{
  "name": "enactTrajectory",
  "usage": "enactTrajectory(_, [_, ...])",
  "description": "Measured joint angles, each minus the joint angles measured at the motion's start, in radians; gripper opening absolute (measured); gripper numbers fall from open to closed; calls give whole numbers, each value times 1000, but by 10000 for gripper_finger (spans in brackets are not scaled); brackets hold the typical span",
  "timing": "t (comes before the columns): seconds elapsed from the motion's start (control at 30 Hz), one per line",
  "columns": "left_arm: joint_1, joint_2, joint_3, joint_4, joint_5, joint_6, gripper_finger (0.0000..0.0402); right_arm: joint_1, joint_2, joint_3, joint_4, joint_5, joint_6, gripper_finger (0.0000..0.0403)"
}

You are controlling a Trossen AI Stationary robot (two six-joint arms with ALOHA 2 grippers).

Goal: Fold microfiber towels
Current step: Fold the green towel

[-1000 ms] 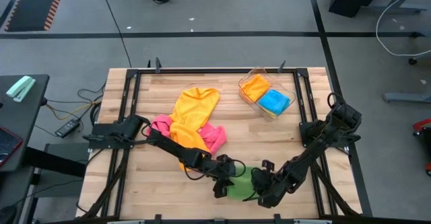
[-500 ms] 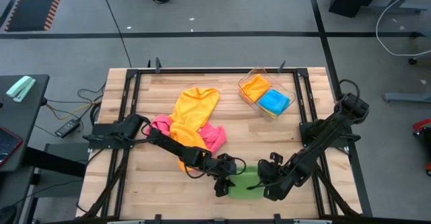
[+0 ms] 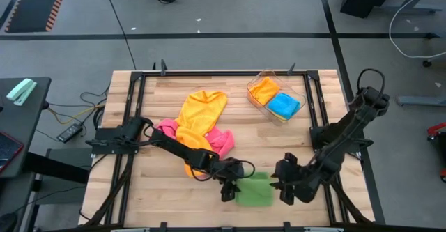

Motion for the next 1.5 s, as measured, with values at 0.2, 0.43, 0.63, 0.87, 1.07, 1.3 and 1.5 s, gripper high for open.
enactTrajectory(0.2, [4,-22,-2,-54,4,-9,232,21,50,-26,73,26,25,165])
enactTrajectory(0.43, [20,-116,2,-243,-76,46,264,21,62,-26,126,62,-24,165])
enactTrajectory(0.63, [-26,-128,5,-62,-134,124,242,73,104,-27,152,287,-11,165])
enactTrajectory(0.87, [-54,12,4,59,-245,124,202,66,278,-27,272,353,-23,165])
enactTrajectory(1.07, [-49,33,4,35,-231,55,177,67,375,-27,271,288,21,165])
enactTrajectory(1.3, [-50,33,4,33,-211,72,169,53,417,-27,225,213,37,162])
enactTrajectory(1.5, [-49,33,4,31,-207,72,173,29,296,-27,87,193,-41,149])
